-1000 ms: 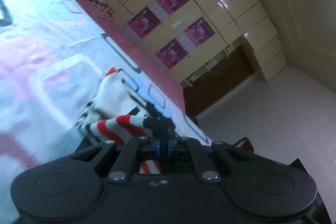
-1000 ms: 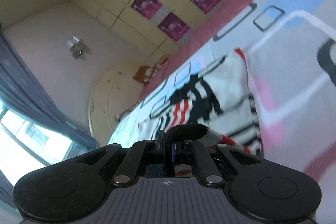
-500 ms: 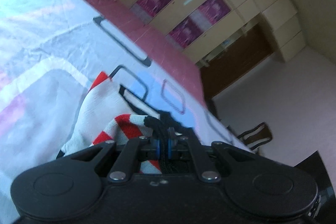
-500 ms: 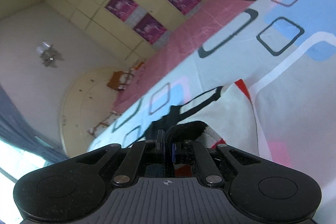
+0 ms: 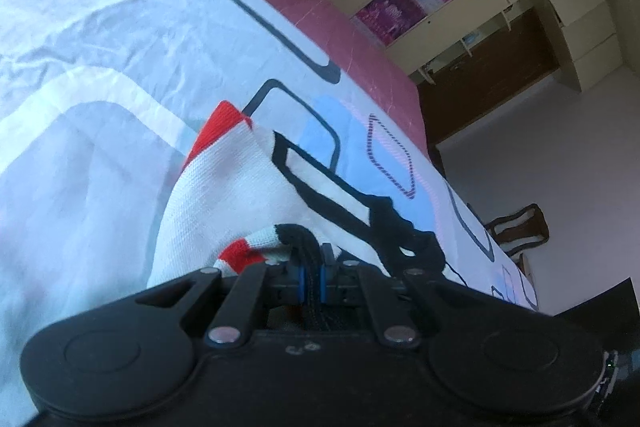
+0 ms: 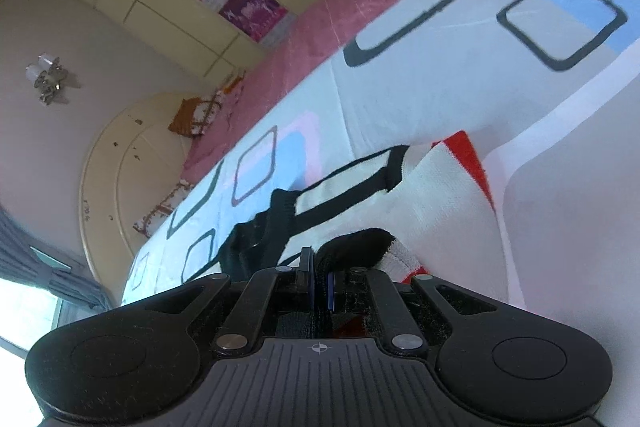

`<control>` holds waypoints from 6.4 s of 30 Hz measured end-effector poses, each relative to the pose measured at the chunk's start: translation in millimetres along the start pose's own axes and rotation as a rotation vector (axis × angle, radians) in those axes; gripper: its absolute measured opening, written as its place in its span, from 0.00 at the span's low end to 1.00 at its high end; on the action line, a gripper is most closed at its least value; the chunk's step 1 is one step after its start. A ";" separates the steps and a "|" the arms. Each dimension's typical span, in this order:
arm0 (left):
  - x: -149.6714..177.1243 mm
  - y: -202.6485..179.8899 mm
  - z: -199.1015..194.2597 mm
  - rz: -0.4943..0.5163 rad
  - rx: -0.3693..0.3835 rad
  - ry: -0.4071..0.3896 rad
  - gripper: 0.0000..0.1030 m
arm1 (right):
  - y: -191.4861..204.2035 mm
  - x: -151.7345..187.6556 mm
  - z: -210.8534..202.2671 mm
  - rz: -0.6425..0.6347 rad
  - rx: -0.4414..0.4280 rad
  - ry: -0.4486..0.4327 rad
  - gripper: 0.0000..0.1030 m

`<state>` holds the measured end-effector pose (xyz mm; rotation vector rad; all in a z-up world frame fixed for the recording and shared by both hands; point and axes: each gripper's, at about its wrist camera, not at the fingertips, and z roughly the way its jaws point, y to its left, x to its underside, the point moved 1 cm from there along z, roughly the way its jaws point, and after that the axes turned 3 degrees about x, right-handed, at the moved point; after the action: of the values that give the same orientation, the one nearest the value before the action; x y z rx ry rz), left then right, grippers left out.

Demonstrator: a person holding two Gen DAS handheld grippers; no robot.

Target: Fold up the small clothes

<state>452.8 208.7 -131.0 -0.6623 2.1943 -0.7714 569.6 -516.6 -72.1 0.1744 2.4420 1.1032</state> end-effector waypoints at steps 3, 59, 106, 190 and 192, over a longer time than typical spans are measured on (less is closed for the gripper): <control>-5.2 2.2 11.0 -0.001 0.022 0.023 0.08 | -4.1 -5.5 14.6 0.022 -0.002 0.027 0.05; -9.3 -48.4 59.1 0.607 -0.347 -0.022 0.05 | 25.4 22.1 70.4 -0.653 0.444 -0.134 0.02; 71.6 -109.0 37.1 0.741 -0.147 -0.060 0.71 | 95.8 111.4 44.6 -0.847 0.320 -0.156 0.68; 132.8 -46.7 -66.4 0.630 -0.423 0.003 0.76 | 15.3 178.7 -65.2 -0.710 0.504 -0.061 0.20; 138.1 -50.4 -76.3 0.619 -0.432 -0.008 0.82 | 17.9 181.5 -72.9 -0.708 0.494 -0.073 0.45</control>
<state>321.2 109.5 -114.5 -0.1470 2.3830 0.0249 374.0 -501.0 -80.4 -0.4601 2.3565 0.1844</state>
